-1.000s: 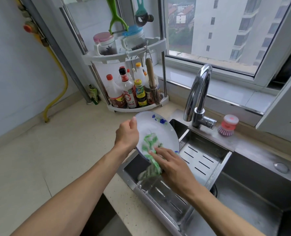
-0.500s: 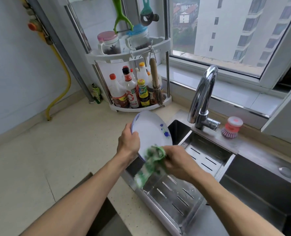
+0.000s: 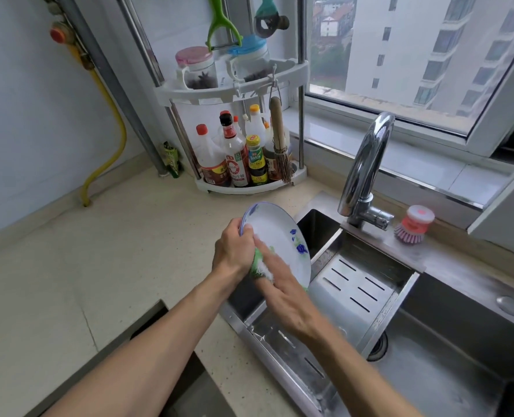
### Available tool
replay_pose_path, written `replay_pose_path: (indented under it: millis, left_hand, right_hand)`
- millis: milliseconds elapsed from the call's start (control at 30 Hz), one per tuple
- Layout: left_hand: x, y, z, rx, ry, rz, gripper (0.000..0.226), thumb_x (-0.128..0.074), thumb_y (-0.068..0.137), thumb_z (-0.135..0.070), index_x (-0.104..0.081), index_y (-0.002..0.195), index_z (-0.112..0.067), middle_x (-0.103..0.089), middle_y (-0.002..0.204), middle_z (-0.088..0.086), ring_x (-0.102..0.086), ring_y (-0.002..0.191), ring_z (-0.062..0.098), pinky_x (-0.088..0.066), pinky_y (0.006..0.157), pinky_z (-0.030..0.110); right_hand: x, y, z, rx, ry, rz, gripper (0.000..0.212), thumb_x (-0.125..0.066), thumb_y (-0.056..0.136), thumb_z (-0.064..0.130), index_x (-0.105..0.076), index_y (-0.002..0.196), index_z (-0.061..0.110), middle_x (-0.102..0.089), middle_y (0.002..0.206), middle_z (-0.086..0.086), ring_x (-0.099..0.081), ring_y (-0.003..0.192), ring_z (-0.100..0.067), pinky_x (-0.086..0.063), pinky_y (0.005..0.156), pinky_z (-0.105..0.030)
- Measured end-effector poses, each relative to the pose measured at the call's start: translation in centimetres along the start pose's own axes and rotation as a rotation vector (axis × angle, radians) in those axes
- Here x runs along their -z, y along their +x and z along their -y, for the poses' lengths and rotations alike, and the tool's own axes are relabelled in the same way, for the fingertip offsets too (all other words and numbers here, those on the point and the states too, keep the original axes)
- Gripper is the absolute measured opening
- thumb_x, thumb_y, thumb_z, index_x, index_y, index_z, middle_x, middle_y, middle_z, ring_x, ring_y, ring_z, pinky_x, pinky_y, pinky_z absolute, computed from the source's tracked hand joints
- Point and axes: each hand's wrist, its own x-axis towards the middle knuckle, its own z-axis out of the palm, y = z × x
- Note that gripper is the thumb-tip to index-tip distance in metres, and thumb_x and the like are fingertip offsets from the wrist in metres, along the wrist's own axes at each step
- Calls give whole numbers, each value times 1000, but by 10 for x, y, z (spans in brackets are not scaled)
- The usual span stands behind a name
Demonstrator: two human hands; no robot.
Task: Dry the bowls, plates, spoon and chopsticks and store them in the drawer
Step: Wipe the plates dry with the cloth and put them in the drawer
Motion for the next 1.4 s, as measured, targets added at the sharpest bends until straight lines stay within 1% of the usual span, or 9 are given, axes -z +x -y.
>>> replay_pose_path:
  millis: [167, 500, 700, 800, 900, 1033, 1200, 1333, 1400]
  left_hand:
    - [13, 12, 4, 9, -36, 36, 28, -38, 103, -26, -62, 117, -20, -67, 104, 10, -65, 94, 31, -55, 78, 43]
    - [5, 7, 6, 23, -106, -44, 35, -38, 99, -30, -63, 121, -23, -67, 109, 5, -62, 101, 29, -54, 91, 46]
    - [-6, 3, 0, 56, -123, -163, 32, -37, 102, -21, -63, 118, -14, -65, 107, 10, -56, 94, 27, -43, 76, 33]
    - [-2, 6, 1, 49, -118, -86, 32, -37, 102, -24, -63, 121, -18, -66, 108, 8, -60, 95, 26, -51, 78, 37]
    - [5, 10, -3, 119, -152, 28, 29, -37, 101, -25, -60, 120, -25, -69, 106, 8, -67, 96, 31, -60, 82, 50]
    - [13, 14, -20, 270, -247, 110, 21, -46, 98, -18, -51, 119, -18, -66, 104, 13, -66, 89, 29, -58, 60, 37]
    - [-14, -18, -12, 199, -446, 47, 61, -56, 85, -8, -38, 140, -28, -62, 120, 8, -65, 104, 28, -60, 84, 46]
    - [-23, -20, -10, 166, -502, -114, 60, -41, 94, -10, -32, 150, -30, -57, 124, 9, -64, 100, 26, -60, 77, 41]
    - [-17, -13, -9, 149, -454, -128, 57, -40, 95, -13, -35, 149, -32, -57, 128, 9, -61, 106, 29, -58, 86, 47]
  right_hand:
    - [35, -1, -42, -58, -520, 205, 63, -17, 99, 61, 2, 154, 37, 19, 158, 16, 15, 152, -10, 10, 123, -35]
    - [38, -2, -42, -76, -518, 206, 55, -6, 102, 54, -3, 155, 38, 16, 159, 18, 18, 151, -8, 13, 122, -33]
    - [14, -5, -15, -4, -281, 133, 58, -25, 106, 50, -11, 158, 29, 8, 159, 16, 16, 148, -3, 12, 120, -26]
    - [29, -3, -47, 98, -591, 159, 86, -55, 92, 60, -9, 159, 30, 7, 162, 11, 14, 150, -9, 7, 124, -34]
    - [45, -1, -75, 140, -862, 5, 78, -72, 88, 27, -32, 155, 22, -22, 161, -2, -14, 149, -22, -25, 121, -51]
    - [40, -3, -67, 281, -952, -226, 38, -72, 81, 11, -69, 119, 11, -70, 123, -11, -66, 115, -32, -57, 92, -48]
    - [32, 11, -24, 247, -928, -430, 26, -65, 55, 0, -68, 79, 12, -66, 67, -6, -62, 60, -29, -52, 51, -34]
    - [21, 4, -12, 316, -643, -423, 50, -66, 65, -6, -54, 109, 14, -71, 82, -8, -65, 66, -31, -54, 50, -41]
    - [26, -5, -22, 378, -571, -320, 55, -66, 75, 0, -50, 125, 17, -71, 112, -11, -69, 93, -29, -60, 70, -42]
